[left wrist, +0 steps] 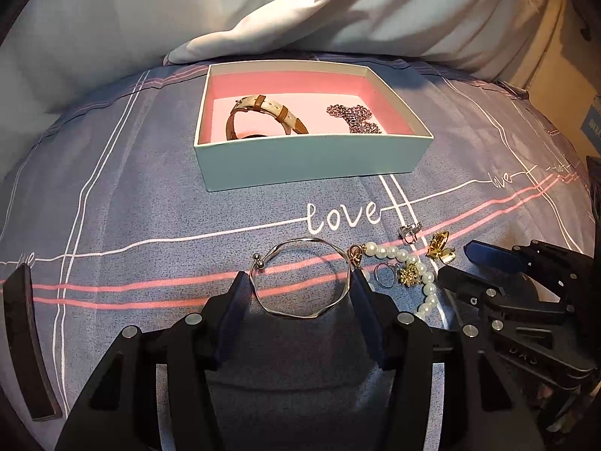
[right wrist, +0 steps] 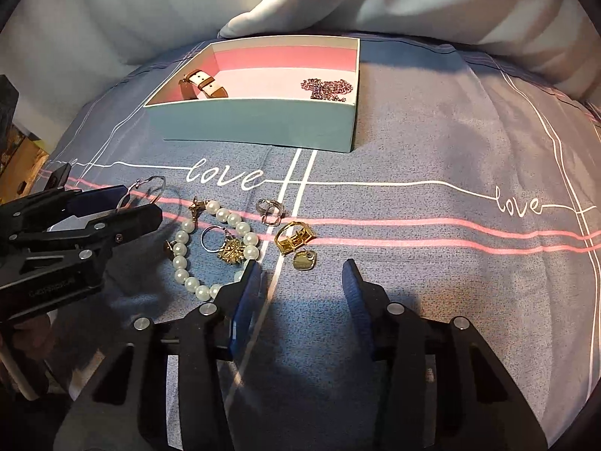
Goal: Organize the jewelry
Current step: 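Move the left tool to the silver bangle while the right tool approaches a gold charm, then grasp the silver bangle with the left tool while the right tool grasps the gold charm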
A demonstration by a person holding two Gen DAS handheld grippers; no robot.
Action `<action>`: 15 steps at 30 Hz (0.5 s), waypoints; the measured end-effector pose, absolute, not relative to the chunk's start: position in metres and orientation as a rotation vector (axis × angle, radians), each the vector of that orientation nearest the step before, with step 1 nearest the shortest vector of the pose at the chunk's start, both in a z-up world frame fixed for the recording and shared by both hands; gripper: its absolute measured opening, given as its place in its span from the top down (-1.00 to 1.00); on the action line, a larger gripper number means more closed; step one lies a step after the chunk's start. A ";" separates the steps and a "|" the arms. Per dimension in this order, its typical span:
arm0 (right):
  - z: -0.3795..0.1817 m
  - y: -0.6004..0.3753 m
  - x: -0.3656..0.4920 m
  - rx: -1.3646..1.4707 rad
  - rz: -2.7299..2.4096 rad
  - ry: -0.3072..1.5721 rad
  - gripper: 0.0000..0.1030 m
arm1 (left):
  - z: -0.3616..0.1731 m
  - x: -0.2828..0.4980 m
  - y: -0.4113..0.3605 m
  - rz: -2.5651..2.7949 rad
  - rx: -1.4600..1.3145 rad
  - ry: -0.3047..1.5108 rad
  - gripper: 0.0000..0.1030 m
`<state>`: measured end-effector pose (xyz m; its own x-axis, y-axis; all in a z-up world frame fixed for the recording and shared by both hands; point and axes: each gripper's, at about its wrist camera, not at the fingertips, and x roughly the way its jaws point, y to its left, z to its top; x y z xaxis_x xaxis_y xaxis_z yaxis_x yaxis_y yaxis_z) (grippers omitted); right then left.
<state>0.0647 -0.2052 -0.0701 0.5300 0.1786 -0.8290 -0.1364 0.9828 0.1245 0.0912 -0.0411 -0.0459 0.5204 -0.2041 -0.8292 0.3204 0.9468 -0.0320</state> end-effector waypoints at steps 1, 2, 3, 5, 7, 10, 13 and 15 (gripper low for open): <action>-0.071 -0.205 0.065 0.043 0.189 0.999 0.18 | -0.046 0.091 -0.041 -0.319 0.128 0.976 -0.04; -0.071 -0.205 0.066 0.036 0.190 1.000 0.18 | -0.046 0.090 -0.041 -0.322 0.125 0.979 -0.04; -0.072 -0.204 0.066 0.023 0.192 0.998 0.19 | -0.046 0.090 -0.041 -0.325 0.122 0.981 -0.04; -0.074 -0.200 0.065 -0.023 0.188 0.988 0.34 | -0.045 0.089 -0.042 -0.330 0.122 0.981 -0.04; -0.076 -0.198 0.064 -0.067 0.193 0.969 0.58 | -0.045 0.089 -0.044 -0.330 0.123 0.981 -0.05; -0.075 -0.200 0.063 -0.088 0.193 0.954 0.84 | -0.043 0.089 -0.046 -0.334 0.121 0.981 -0.05; -0.074 -0.206 0.061 -0.061 0.198 0.951 0.94 | -0.042 0.087 -0.046 -0.333 0.124 0.977 -0.05; -0.071 -0.208 0.057 -0.052 0.195 0.945 0.95 | -0.041 0.086 -0.045 -0.333 0.121 0.977 -0.05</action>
